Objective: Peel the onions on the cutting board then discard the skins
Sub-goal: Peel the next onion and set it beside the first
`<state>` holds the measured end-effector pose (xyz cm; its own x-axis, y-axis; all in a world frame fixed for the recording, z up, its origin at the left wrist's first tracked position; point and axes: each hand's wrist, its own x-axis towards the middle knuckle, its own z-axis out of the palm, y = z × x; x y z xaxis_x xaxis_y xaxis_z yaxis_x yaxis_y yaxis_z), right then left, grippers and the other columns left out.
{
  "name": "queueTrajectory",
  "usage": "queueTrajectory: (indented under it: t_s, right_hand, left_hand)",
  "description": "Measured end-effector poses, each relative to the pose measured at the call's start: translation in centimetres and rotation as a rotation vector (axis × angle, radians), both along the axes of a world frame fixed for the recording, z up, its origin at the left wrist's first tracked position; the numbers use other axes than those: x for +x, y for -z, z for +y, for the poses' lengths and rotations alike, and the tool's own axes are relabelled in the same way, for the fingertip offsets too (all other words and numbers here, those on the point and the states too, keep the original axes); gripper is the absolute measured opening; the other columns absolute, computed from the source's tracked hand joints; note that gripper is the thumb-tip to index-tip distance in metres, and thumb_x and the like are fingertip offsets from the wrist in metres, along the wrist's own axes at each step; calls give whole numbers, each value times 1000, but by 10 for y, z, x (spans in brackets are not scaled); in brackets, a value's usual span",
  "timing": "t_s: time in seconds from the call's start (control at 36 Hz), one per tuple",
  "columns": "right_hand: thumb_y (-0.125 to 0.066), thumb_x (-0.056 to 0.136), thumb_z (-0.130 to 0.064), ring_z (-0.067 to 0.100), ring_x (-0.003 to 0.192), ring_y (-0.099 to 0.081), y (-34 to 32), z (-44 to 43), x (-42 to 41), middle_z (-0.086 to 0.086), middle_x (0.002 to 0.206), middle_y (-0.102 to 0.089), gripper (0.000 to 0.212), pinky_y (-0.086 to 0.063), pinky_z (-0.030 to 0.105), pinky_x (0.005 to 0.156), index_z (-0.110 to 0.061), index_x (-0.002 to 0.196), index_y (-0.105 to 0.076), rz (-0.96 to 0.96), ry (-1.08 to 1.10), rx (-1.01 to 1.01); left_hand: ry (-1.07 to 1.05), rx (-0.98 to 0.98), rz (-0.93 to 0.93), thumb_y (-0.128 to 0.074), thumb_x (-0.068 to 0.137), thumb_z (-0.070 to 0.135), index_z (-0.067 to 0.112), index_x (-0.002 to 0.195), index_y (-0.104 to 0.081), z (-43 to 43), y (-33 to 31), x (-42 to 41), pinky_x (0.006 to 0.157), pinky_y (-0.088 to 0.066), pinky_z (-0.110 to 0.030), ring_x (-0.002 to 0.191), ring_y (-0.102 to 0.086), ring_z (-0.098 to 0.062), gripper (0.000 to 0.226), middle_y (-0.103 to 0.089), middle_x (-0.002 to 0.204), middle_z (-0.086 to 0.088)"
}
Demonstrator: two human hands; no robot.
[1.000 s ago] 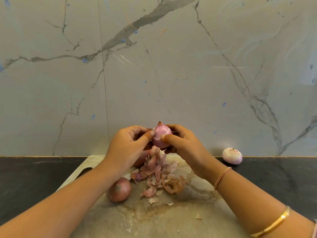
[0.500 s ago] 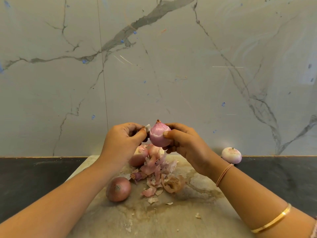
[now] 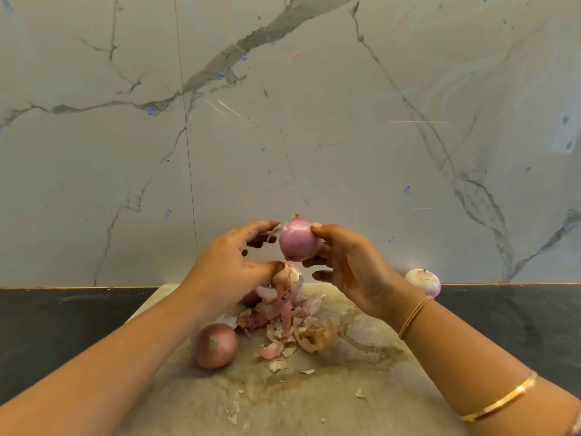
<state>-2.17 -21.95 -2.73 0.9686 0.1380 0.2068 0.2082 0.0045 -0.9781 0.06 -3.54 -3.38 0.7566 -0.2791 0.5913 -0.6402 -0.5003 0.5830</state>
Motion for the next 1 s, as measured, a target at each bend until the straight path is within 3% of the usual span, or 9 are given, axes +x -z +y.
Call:
queueTrajectory:
  t_s: [0.17, 0.31, 0.42, 0.56, 0.61, 0.72, 0.89, 1.0]
  right_hand:
    - [-39, 98, -33, 21, 84, -53, 0, 2, 0, 13, 92, -62, 35, -44, 30, 77, -10, 116, -59, 63, -16, 47]
    - [-37, 97, -28, 28, 92, -55, 0, 4, -1, 23, 107, -61, 38, -45, 34, 83, -3, 120, -54, 128, -96, 129]
    - [-55, 85, -36, 29, 97, -58, 0, 2, -1, 25, 118, -59, 51, -46, 44, 98, -5, 126, -53, 105, -159, 124]
    - [-64, 70, -33, 27, 97, -57, 0, 3, -2, 23, 115, -60, 62, -46, 42, 94, -6, 125, -56, 71, -227, 17]
    - [-63, 72, -28, 30, 101, -56, 0, 2, -1, 29, 124, -57, 59, -43, 49, 102, -3, 126, -55, 64, -233, -10]
    - [-62, 74, -24, 31, 105, -55, 1, 0, -1, 29, 128, -55, 56, -41, 50, 104, -2, 125, -56, 50, -228, -38]
    - [-65, 73, -24, 35, 110, -56, 1, 1, -1, 27, 126, -58, 51, -42, 51, 104, -4, 120, -60, 36, -206, -65]
    - [-70, 75, -22, 30, 103, -61, -1, 0, -1, 22, 117, -64, 43, -46, 46, 102, -4, 113, -61, 23, -209, -17]
  left_hand:
    - [107, -44, -71, -74, 60, 48, 48, 113, -49, -4, -2, -7, 90, -40, -11, 108, -51, 6, 58, -55, 116, 26]
    - [120, -59, -169, -73, 59, 45, 43, 102, -51, -4, -3, -9, 82, -43, -5, 101, -54, 5, 49, -58, 106, 24]
    - [125, -74, -213, -75, 58, 46, 39, 100, -51, -4, -3, -8, 81, -47, -11, 97, -57, -3, 49, -59, 102, 17]
    - [117, -56, -190, -88, 56, 40, 34, 97, -53, -3, -1, -6, 78, -47, -14, 92, -55, -6, 54, -58, 94, 14]
    - [124, -35, -171, -89, 55, 37, 35, 93, -52, -2, 0, -4, 76, -45, -14, 88, -53, -5, 53, -57, 88, 16]
    - [134, -12, -144, -82, 51, 53, 31, 85, -53, -1, -1, -4, 68, -43, -12, 80, -50, -4, 50, -55, 87, 14]
    - [126, 34, -133, -89, 58, 29, 24, 82, -55, 0, -2, -4, 63, -42, -14, 75, -48, -5, 42, -54, 81, 9]
    - [102, -15, -146, -81, 53, 43, 28, 72, -53, -2, -2, -5, 65, -39, -9, 74, -47, -2, 37, -50, 81, 7]
